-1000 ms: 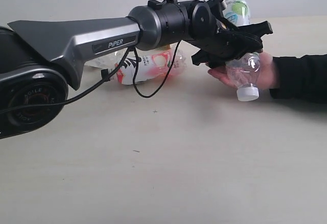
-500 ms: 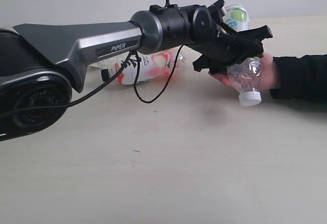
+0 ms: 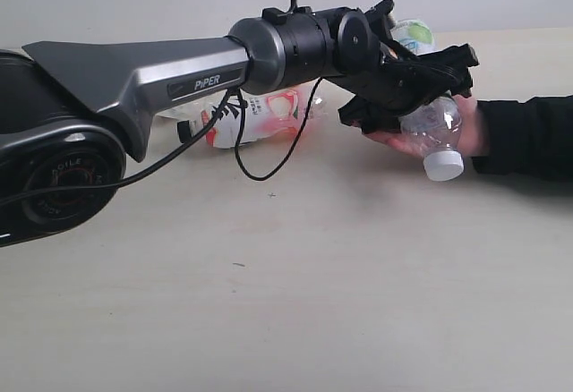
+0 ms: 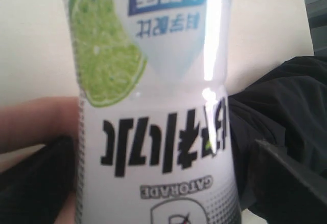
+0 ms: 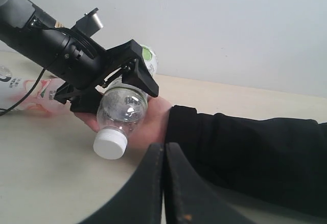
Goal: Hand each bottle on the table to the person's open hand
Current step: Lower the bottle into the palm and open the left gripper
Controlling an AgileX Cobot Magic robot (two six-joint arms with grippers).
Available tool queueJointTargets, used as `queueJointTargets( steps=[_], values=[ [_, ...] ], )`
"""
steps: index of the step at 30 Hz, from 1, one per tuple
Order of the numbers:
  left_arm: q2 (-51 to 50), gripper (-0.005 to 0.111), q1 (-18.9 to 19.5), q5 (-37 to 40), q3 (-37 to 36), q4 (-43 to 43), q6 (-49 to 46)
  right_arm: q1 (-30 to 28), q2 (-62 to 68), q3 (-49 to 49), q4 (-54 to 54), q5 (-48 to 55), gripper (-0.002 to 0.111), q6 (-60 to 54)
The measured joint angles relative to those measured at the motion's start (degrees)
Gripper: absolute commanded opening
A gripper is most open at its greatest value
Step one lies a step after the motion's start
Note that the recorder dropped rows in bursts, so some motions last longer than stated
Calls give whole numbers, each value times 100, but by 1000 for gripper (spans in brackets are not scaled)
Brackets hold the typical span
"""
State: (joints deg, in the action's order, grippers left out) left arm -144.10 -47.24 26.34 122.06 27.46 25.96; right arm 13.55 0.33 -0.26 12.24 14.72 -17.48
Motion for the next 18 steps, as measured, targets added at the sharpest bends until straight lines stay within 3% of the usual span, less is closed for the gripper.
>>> queueJointTargets(
  steps=[18],
  values=[
    [309, 89, 122, 562, 0, -264, -11, 0, 0, 0, 0, 0, 0, 0]
  ],
)
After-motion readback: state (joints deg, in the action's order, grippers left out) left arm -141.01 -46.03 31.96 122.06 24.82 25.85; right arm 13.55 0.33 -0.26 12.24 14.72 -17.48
